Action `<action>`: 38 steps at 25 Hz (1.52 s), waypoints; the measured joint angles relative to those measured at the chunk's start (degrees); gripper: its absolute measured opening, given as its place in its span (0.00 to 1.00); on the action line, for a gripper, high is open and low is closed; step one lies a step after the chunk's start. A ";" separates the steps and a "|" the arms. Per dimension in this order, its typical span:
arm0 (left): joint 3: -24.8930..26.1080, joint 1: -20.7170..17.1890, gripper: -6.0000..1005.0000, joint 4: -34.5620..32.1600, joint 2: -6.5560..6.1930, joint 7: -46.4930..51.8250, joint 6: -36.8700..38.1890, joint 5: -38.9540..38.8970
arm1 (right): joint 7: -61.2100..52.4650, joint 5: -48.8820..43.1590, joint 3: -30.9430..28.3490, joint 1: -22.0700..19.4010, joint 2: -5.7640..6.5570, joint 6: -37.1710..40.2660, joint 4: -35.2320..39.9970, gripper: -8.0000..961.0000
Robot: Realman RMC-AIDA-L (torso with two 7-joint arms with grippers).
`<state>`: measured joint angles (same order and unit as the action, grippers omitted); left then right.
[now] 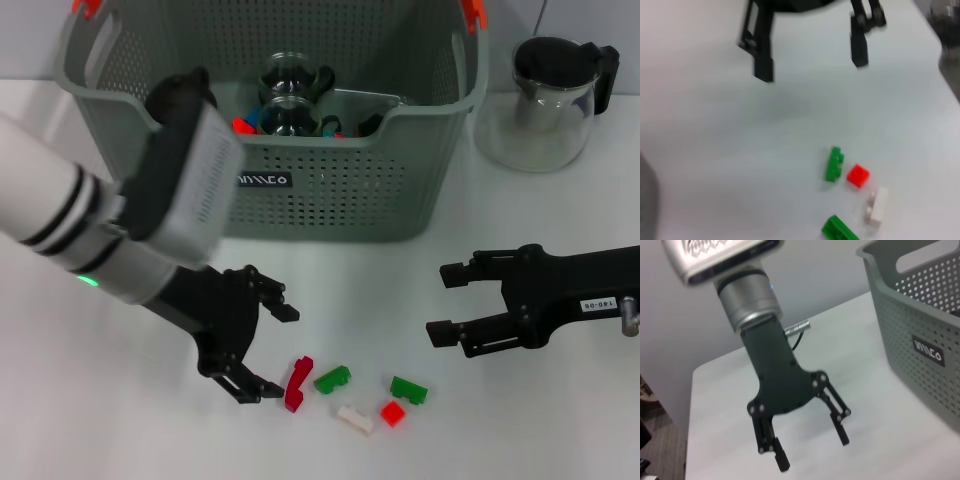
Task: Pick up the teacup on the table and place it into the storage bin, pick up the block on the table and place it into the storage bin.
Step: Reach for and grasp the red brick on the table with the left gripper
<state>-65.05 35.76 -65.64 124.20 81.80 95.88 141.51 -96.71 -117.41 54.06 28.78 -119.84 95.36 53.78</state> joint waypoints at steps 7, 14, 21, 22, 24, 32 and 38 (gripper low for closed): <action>-11.64 1.21 0.85 -1.37 0.12 5.39 -4.77 3.16 | -0.82 -0.06 -0.49 -0.08 0.12 -0.69 -0.42 0.95; -19.95 2.83 0.84 -1.39 0.18 8.90 -7.73 5.35 | -1.53 -0.10 -0.64 0.18 0.21 -1.34 -2.40 0.95; -25.33 3.45 0.84 -1.12 0.21 10.81 -9.88 6.21 | -1.97 -0.10 -0.66 -0.18 0.09 -1.47 -2.44 0.95; -25.85 3.48 0.84 -1.04 0.27 11.03 -10.11 6.54 | -2.10 -0.10 -0.62 -0.25 0.09 -1.57 -2.47 0.95; -26.68 3.51 0.84 -0.82 0.32 11.50 -10.42 6.87 | -2.26 -0.11 -0.57 -0.38 0.08 -1.79 -2.52 0.95; -29.00 3.56 0.84 -0.49 0.45 12.96 -10.84 7.11 | -2.26 -0.17 -0.36 -0.46 0.05 -2.10 -2.54 0.95; -29.85 3.57 0.83 -0.13 0.52 13.19 -11.89 7.00 | -2.05 -0.95 -0.56 -0.48 -0.05 -2.44 -2.54 0.95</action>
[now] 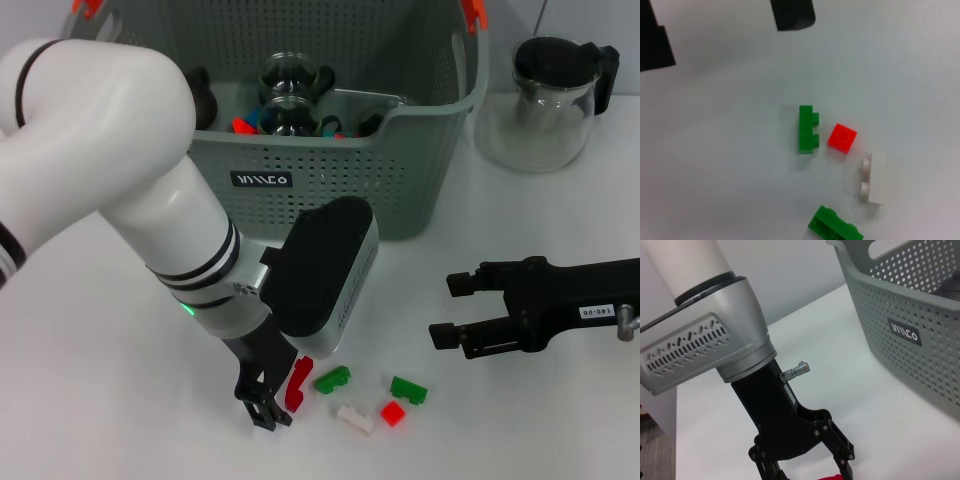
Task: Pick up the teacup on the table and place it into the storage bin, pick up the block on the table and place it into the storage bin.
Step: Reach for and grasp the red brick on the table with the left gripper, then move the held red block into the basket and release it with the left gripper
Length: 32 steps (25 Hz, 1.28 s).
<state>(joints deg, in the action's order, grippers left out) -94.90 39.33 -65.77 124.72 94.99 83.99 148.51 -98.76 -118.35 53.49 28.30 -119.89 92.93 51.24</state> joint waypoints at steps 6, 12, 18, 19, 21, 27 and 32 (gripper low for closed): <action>-0.19 1.29 0.83 2.24 0.01 0.09 -1.21 -0.38 | 0.28 -0.04 0.12 0.04 0.08 -0.13 -0.64 0.95; -0.33 1.62 0.83 2.76 0.00 0.52 -1.39 -0.49 | 0.31 -0.72 -0.01 -0.02 0.11 -0.40 -0.65 0.95; -0.88 2.39 0.78 3.67 0.00 2.36 -1.07 -0.51 | 0.27 -1.95 -0.04 0.30 0.03 -0.99 -0.70 0.95; -0.89 2.56 0.76 3.70 0.00 2.74 -0.85 -0.51 | 0.27 -2.05 -0.05 0.36 0.01 -1.00 -0.70 0.95; -0.88 2.69 0.73 3.57 0.00 3.08 -0.33 -0.52 | 0.28 -2.15 -0.06 0.45 0.01 -1.00 -0.70 0.95; 2.46 2.73 0.65 1.34 -0.13 4.43 3.74 -2.70 | 0.47 -2.17 -0.06 0.51 0.14 -1.10 -0.70 0.95; 17.81 1.25 0.65 -2.98 -0.36 4.15 11.85 -11.19 | 0.83 -2.17 -0.06 0.29 0.97 -1.29 -0.89 0.95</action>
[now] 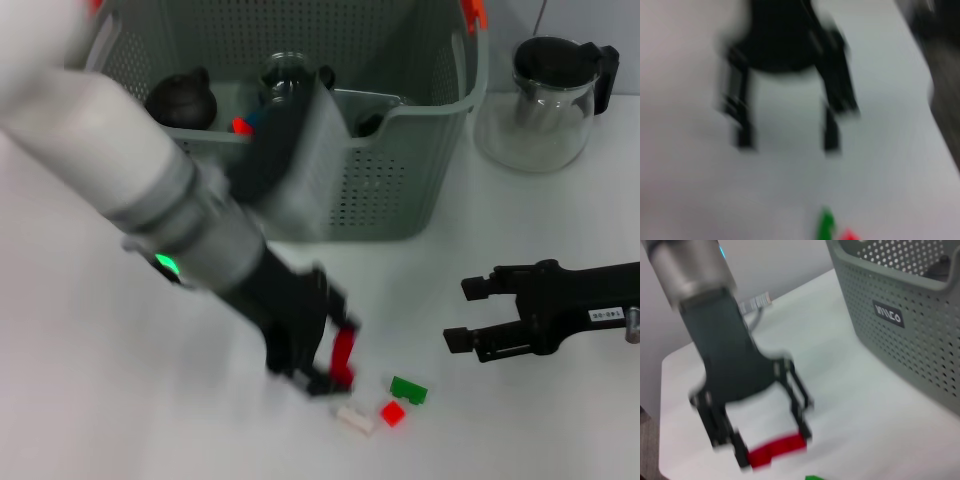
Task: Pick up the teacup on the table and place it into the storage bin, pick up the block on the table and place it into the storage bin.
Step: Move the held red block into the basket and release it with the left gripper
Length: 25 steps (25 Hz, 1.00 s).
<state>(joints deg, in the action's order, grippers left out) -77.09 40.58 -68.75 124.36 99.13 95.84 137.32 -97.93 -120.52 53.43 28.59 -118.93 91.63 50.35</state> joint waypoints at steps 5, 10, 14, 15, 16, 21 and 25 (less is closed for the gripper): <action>20.08 -2.54 0.68 -1.16 -0.30 -0.89 1.77 -12.46 | 0.96 0.01 -0.17 -0.40 1.19 -0.54 -2.22 0.95; 33.54 -1.13 0.70 -0.48 -1.00 2.23 -3.60 -19.40 | 2.26 -0.03 -0.18 -0.56 1.64 -0.53 -3.65 0.95; 32.99 1.12 0.72 -0.13 -1.86 7.56 -15.85 -20.10 | 2.93 -0.35 -0.18 -0.51 1.70 -0.54 -3.67 0.95; 32.00 1.80 0.73 0.31 -2.03 8.94 -18.93 -19.90 | 3.04 -0.51 -0.17 -0.38 1.69 -0.53 -3.70 0.95; 30.99 2.40 0.73 0.93 -2.20 9.97 -21.17 -19.66 | 3.13 -0.68 -0.13 -0.24 1.67 -0.53 -3.76 0.95; 27.71 5.29 0.76 4.07 -2.42 13.25 -29.06 -18.80 | 3.32 -1.92 -0.14 0.21 1.44 -0.53 -3.91 0.95; 25.38 6.47 0.78 5.65 -2.28 15.19 -35.07 -18.59 | 3.62 -2.06 -0.16 0.22 1.38 -0.51 -3.94 0.95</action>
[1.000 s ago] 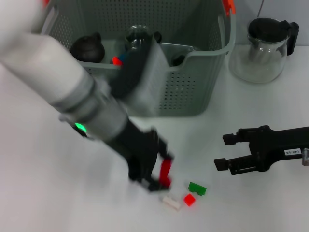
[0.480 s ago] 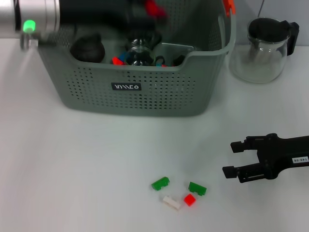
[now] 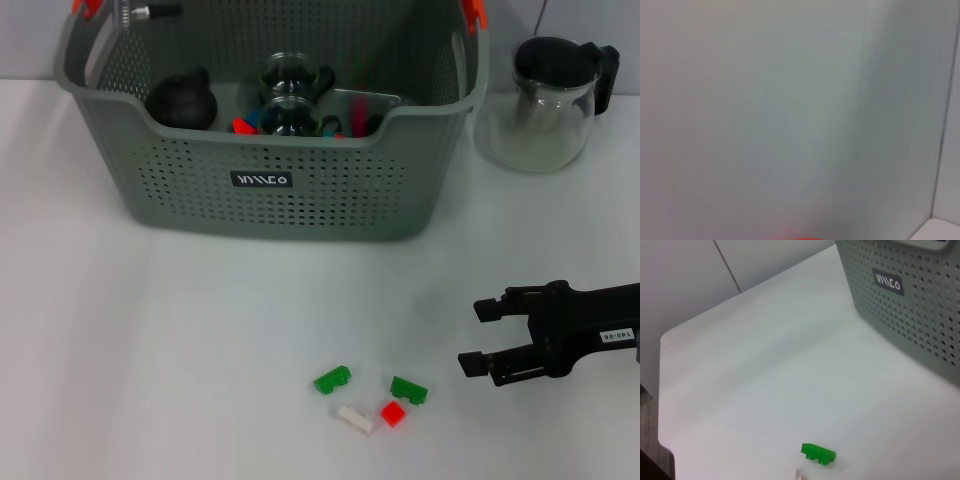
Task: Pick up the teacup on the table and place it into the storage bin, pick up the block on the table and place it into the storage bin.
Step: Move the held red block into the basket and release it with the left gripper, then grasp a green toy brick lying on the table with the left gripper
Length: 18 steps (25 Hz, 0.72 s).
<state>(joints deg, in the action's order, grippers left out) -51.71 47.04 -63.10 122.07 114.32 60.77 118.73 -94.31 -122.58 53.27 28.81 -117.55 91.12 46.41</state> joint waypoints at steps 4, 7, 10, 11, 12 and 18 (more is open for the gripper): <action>-0.05 -0.88 0.80 -2.23 0.25 0.81 1.13 -0.77 | 0.35 -0.03 -0.02 -0.15 0.01 0.10 -0.06 0.95; -0.32 -3.14 0.87 -6.62 0.42 -0.08 10.33 -3.23 | 0.36 -0.03 -0.02 -0.20 0.02 0.42 -0.10 0.95; -2.90 -6.60 0.95 -13.44 0.71 -4.61 27.07 -6.08 | 0.19 -0.03 -0.02 -0.22 0.22 0.38 -0.10 0.95; -2.90 -6.60 0.95 -13.44 0.71 -4.61 27.07 -6.08 | 0.12 -0.04 -0.02 -0.30 0.28 0.21 -0.10 0.95; -6.63 -9.70 0.95 -18.64 1.30 -6.59 36.59 -5.43 | 0.05 -0.04 -0.02 -0.40 0.30 0.05 -0.11 0.95; -21.00 -17.15 0.95 -27.43 2.45 -4.03 40.68 5.51 | -0.15 -0.12 -1.14 -1.06 0.36 -0.59 -0.31 0.95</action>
<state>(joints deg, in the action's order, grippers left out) -72.71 29.89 -90.53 124.53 110.29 101.45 124.24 -94.46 -122.70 52.14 27.75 -117.19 90.53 46.10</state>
